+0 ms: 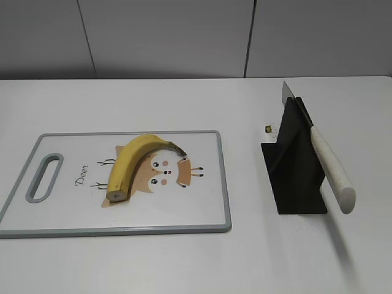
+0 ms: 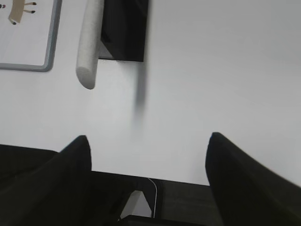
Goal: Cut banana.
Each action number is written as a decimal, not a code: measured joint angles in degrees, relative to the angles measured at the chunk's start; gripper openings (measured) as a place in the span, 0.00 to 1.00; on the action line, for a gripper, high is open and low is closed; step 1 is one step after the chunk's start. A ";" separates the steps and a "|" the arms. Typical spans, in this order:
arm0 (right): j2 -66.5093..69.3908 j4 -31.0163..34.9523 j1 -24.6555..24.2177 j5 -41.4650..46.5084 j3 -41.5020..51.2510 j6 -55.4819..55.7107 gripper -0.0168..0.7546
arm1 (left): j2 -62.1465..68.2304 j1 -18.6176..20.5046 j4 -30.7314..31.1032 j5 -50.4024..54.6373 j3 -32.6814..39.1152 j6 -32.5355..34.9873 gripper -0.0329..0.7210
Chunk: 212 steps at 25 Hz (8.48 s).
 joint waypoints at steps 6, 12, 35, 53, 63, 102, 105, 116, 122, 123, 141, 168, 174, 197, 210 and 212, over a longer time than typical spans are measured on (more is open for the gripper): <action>8.31 -0.90 10.08 0.00 -4.21 4.05 0.75 | 0.00 0.00 0.00 0.00 0.00 0.00 0.78; 15.94 -2.09 16.31 0.00 -7.88 8.08 0.72 | 0.00 0.00 0.00 0.00 0.00 0.00 0.78; 42.25 -0.18 16.57 -2.14 -14.78 11.05 0.72 | 0.00 0.00 0.00 0.00 0.00 0.00 0.78; 52.79 -1.88 16.57 -6.55 -14.88 13.21 0.69 | 0.00 0.00 0.00 0.00 0.00 0.00 0.78; 57.11 -2.52 16.57 -6.60 -14.88 13.37 0.64 | 0.00 0.00 0.00 0.00 0.00 0.00 0.78; 56.83 -2.54 16.62 -1.87 -18.19 16.79 0.24 | 0.00 0.00 0.00 0.00 0.00 0.00 0.78; 56.41 -2.70 16.62 -1.32 -19.58 16.85 0.24 | 0.00 0.00 0.00 0.00 0.00 0.00 0.77; 53.23 -4.20 16.62 -0.02 -22.79 16.74 0.24 | 0.00 0.00 0.00 0.00 0.00 0.00 0.76; 51.43 -5.81 16.62 0.27 -26.67 16.78 0.24 | 0.00 0.00 0.00 0.00 0.00 0.00 0.76; 51.18 -6.20 16.62 0.34 -27.54 16.78 0.24 | 0.00 0.00 0.00 0.00 0.00 0.00 0.76; 47.68 -6.26 16.62 0.69 -35.11 4.96 0.24 | 0.00 0.00 -0.04 0.00 0.00 0.05 0.76; 61.70 1.73 16.62 0.75 -49.36 -48.45 0.24 | 52.91 -8.64 -15.65 -3.02 -30.63 50.49 0.87; 64.05 8.11 16.69 0.69 -49.39 -61.12 0.24 | 64.82 -16.39 -15.00 0.04 -38.41 56.69 0.86; 71.28 11.37 22.42 0.52 -50.23 -68.55 0.24 | 83.78 -22.32 -10.16 -2.53 -43.83 60.71 0.82; 71.28 14.41 22.42 -0.15 -50.23 -68.66 0.24 | 87.59 -21.85 -7.70 -3.94 -43.89 60.66 0.48; 71.52 15.53 22.42 -0.15 -50.29 -68.66 0.24 | 88.16 -21.72 -7.70 -3.94 -43.89 60.47 0.33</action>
